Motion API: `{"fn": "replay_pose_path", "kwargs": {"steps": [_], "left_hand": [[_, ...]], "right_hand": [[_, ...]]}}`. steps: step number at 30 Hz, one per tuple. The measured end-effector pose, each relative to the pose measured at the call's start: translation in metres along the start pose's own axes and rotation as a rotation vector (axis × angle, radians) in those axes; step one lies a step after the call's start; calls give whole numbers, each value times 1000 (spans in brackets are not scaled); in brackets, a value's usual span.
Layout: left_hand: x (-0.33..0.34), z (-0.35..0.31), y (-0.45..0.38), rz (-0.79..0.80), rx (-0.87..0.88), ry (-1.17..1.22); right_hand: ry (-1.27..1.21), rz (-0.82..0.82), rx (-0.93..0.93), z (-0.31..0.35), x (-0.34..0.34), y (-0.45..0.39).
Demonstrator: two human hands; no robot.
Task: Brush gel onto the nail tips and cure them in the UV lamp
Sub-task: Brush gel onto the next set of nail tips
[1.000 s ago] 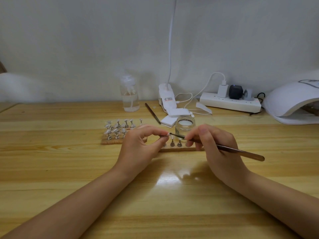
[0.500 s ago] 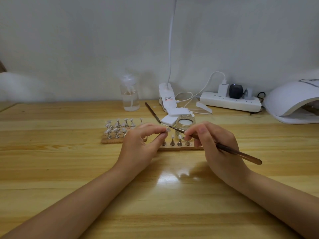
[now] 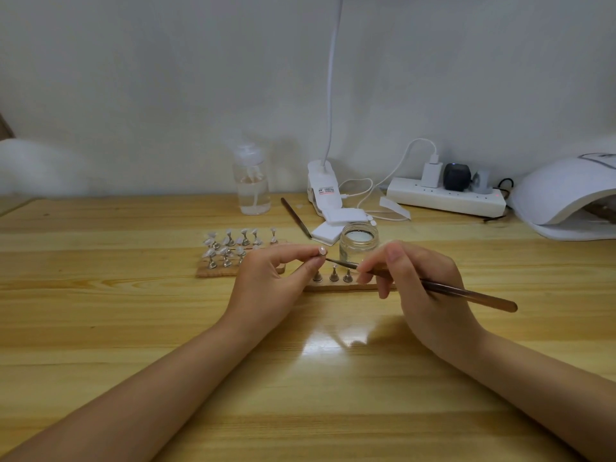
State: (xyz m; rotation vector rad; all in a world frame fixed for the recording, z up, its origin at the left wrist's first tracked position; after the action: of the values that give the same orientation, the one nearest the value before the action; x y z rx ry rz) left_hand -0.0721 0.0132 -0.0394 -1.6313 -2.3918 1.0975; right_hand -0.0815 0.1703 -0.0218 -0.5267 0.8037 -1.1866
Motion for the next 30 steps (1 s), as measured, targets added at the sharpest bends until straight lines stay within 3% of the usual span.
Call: {"fn": "replay_pose_path", "kwargs": {"steps": [16,22,30], "left_hand": [[3,4,1,36,-37,87],[4,3,0,42,-22,69],[4,5,0,43,-22,40]], "right_hand": [[46,8,-14,0,2,-1],[-32,-98,73,-9,-9,-2],[-24,12,71,-7,3,1]]}}
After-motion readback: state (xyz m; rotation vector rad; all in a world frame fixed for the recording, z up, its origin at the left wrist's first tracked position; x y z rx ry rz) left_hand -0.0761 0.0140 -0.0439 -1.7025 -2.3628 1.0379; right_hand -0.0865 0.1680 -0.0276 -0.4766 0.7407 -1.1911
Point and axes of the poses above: each hand's wrist, its own y-axis away from the middle knuckle, its own x-axis out of the palm, z = x × y, the point moved 9 cm from there along -y, towards the middle knuckle, and after that the axes turned 2 degrees about -z, right-handed, at the moved point
